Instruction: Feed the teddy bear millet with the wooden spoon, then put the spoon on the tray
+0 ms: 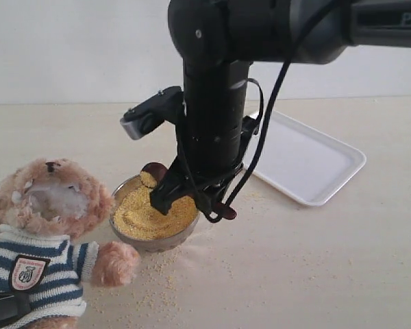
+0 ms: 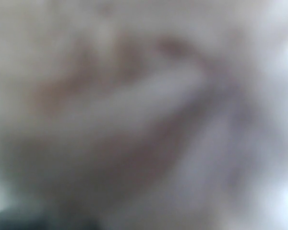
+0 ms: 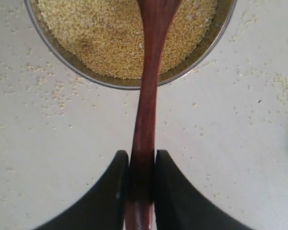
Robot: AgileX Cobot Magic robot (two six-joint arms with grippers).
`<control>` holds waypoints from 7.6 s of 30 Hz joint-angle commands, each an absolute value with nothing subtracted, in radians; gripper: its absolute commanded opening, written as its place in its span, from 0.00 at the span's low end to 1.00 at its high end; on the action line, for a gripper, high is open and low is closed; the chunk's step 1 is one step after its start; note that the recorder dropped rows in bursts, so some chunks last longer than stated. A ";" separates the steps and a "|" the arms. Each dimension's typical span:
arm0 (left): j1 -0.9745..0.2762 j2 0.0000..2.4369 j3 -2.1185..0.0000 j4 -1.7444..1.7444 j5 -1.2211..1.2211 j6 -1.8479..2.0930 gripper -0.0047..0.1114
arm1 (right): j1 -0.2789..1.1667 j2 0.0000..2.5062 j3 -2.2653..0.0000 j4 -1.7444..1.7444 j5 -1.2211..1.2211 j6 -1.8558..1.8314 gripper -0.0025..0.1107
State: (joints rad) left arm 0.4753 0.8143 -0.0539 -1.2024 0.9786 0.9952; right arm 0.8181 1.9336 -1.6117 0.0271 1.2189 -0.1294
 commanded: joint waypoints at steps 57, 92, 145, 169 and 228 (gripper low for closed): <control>0.478 0.806 -0.052 -1.222 0.990 1.002 0.08 | 0.806 1.634 -1.326 0.359 1.166 -0.351 0.03; 0.478 0.806 -0.052 -1.222 0.990 1.002 0.08 | 1.138 1.792 -1.519 -0.209 1.045 -0.247 0.03; 0.478 0.806 -0.052 -1.222 0.990 1.002 0.08 | 1.085 1.677 -1.455 -0.551 1.221 0.019 0.03; 0.478 0.806 -0.052 -1.222 0.990 1.002 0.08 | 1.047 1.966 -1.455 -0.772 1.221 -0.098 0.03; 0.478 0.806 -0.052 -1.222 0.990 1.002 0.08 | 1.080 2.083 -1.541 -0.552 1.221 -0.148 0.03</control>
